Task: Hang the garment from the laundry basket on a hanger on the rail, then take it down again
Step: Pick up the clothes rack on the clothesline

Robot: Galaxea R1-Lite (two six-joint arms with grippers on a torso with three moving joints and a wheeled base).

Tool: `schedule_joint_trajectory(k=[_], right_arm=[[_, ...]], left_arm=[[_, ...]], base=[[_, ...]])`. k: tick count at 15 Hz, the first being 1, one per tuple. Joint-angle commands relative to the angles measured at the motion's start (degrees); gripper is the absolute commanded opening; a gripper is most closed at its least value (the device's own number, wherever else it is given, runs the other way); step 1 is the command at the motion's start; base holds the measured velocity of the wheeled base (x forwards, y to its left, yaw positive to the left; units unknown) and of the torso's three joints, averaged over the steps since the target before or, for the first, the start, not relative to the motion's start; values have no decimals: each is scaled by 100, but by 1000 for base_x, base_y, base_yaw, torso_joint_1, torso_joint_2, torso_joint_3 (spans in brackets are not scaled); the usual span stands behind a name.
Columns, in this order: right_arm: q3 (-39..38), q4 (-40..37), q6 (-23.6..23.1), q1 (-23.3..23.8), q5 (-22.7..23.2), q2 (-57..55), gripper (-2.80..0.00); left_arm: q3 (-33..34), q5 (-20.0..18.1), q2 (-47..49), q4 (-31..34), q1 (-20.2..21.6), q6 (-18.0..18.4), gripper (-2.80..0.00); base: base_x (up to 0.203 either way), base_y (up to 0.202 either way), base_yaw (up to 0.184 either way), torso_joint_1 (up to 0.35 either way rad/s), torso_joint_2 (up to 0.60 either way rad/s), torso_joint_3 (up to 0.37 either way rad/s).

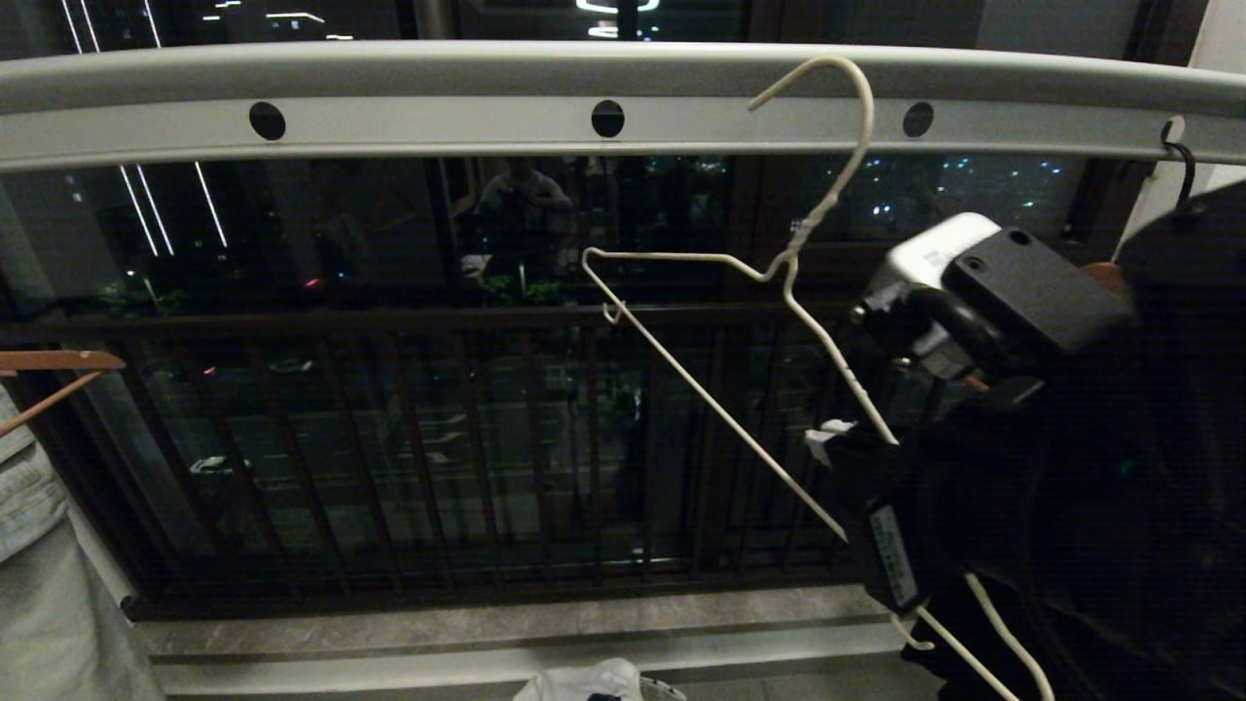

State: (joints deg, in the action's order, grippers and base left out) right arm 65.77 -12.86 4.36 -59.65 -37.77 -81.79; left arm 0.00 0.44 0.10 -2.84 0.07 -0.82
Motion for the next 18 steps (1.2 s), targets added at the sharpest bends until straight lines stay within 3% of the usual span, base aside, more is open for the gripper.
schedule_joint_trajectory(k=[1, 5, 10, 13, 15, 18], right_arm=[[-553, 8, -94, 17, 287, 816, -280], [-1216, 20, -359, 733, 1590, 1347, -280], [-1437, 4, -1472, 2227, 3930, 1478, -280], [-1395, 26, -1733, 2310, 4242, 1217, -280], [-1305, 34, -2017, 2315, 4763, 1049, -280], [-1322, 73, -2064, 2317, 4974, 1015, -280]], left_arm=[[88, 0, -1, -6, 1, -4, -280], [88, 0, -1, -6, 1, 3, -280], [88, 0, -1, -6, 1, -1, -280], [85, 0, -1, -6, 1, 1, -280], [82, 0, -1, -6, 1, -4, -280], [88, 0, -1, -4, 1, 1, -280]], base=[[0, 0, 0, 0, 0, 0], [0, 0, 0, 0, 0, 0], [0, 0, 0, 0, 0, 0], [0, 0, 0, 0, 0, 0], [0, 0, 0, 0, 0, 0], [0, 0, 0, 0, 0, 0]])
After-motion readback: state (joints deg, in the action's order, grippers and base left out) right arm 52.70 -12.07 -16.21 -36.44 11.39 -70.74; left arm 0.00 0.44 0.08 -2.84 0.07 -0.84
